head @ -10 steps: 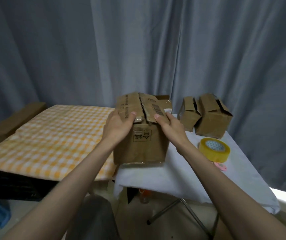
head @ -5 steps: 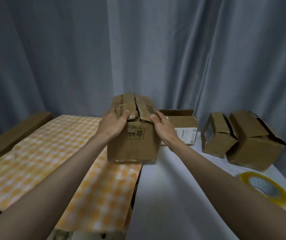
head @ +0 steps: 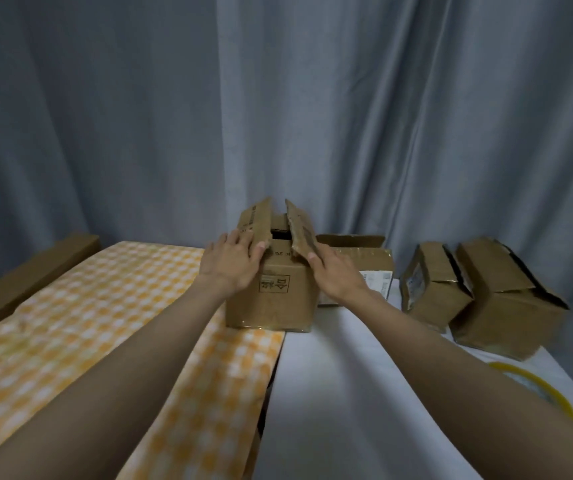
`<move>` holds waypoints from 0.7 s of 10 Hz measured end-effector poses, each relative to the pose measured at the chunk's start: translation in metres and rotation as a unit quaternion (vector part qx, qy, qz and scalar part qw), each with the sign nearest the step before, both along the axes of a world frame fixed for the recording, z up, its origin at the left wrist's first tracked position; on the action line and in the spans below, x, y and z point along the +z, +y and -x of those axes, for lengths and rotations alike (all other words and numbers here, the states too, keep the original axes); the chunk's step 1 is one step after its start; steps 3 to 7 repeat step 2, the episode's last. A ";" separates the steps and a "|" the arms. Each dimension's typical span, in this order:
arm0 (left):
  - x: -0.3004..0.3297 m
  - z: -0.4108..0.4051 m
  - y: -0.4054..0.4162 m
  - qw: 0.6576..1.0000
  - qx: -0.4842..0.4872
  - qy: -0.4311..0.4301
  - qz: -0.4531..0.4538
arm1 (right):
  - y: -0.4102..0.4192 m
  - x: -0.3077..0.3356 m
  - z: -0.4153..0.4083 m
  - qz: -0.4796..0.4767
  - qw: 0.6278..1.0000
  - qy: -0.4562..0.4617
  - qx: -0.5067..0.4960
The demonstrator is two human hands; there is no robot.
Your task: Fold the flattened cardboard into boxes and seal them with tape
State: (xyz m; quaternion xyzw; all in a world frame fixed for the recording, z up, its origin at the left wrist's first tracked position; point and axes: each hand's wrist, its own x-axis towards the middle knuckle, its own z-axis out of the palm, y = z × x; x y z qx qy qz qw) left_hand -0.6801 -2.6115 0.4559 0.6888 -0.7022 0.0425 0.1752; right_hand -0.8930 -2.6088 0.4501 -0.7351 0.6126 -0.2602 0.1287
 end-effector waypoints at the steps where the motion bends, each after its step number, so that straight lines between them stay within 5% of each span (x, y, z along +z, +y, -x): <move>1: 0.011 0.009 0.027 0.999 -0.003 -0.034 0.006 | 0.030 0.014 0.013 0.017 1.000 0.012 -0.005; 7: 0.016 0.026 0.051 0.998 -0.021 -0.059 -0.003 | 0.056 0.021 0.027 0.031 0.999 0.021 -0.018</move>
